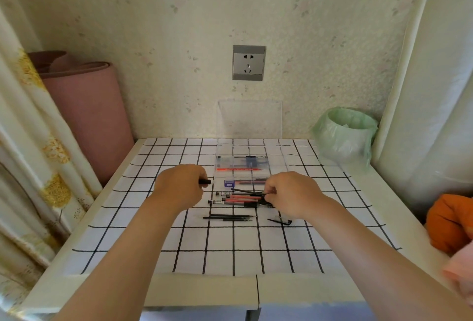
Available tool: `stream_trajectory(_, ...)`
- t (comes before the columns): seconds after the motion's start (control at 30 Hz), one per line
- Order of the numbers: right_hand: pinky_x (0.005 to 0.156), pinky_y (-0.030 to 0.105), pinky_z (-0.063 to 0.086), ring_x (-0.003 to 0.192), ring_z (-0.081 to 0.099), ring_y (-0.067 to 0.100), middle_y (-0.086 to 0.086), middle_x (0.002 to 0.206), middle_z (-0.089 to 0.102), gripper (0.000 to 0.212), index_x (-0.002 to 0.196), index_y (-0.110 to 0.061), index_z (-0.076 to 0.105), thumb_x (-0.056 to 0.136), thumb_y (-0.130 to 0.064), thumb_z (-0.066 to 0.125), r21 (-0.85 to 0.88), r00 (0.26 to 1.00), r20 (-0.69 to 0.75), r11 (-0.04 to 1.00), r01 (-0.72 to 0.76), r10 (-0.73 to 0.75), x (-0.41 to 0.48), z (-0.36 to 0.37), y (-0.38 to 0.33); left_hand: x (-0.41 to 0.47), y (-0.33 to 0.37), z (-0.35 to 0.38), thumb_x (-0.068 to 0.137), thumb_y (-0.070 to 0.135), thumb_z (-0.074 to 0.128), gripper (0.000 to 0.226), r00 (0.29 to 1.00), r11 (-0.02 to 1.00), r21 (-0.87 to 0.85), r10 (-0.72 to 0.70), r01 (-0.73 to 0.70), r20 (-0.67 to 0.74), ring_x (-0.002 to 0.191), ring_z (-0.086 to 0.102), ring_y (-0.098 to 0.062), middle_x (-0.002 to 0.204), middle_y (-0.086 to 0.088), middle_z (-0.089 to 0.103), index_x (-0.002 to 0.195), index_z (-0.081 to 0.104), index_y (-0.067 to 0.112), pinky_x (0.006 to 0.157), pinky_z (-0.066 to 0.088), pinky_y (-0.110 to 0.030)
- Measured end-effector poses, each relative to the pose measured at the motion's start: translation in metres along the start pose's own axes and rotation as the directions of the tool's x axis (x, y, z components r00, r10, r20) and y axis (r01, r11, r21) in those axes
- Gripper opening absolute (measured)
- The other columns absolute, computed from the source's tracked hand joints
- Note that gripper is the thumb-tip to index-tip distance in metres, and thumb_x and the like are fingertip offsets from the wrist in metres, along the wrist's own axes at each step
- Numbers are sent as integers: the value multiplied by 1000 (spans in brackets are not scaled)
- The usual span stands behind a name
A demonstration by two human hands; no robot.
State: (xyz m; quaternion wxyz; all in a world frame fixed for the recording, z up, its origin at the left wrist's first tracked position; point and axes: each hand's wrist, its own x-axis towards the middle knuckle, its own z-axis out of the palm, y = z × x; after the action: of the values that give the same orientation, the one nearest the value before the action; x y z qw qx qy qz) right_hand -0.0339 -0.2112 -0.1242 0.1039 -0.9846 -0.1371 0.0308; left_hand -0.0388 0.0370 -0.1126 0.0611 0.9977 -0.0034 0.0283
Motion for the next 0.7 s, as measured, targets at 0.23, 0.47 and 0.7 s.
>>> stream_trajectory(0.23, 69, 27, 44, 84, 60, 12, -13, 90, 64, 9, 90, -35, 67, 92, -36, 58, 27, 999, 31, 999, 26, -27, 0, -1, -1, 1, -2, -1, 90, 30, 63, 11, 999, 975, -220, 33, -30, 11, 93, 60, -10, 99, 15, 65, 97, 64, 38, 78, 51, -31)
stream_trajectory(0.47, 69, 27, 42, 83, 58, 11, -13, 89, 65, 11, 94, -34, 68, 92, -40, 59, 76, 993, -16, 990, 117, -116, -1, -2, -13, -6, 22, 6, 88, 33, 69, 16, 969, 908, -368, 240, -199, 68, 100, 59, -4, 104, 21, 65, 101, 69, 41, 91, 50, -31)
stream_trajectory(0.7, 77, 28, 50, 87, 62, 9, -13, 93, 69, 10, 95, -33, 71, 88, -38, 67, 91, 995, -5, 991, 99, -99, -4, -4, -16, -6, 25, 7, 89, 32, 66, 7, 955, 932, -306, 250, -193, 162, 88, 61, -9, 95, 13, 67, 93, 69, 37, 82, 54, -32)
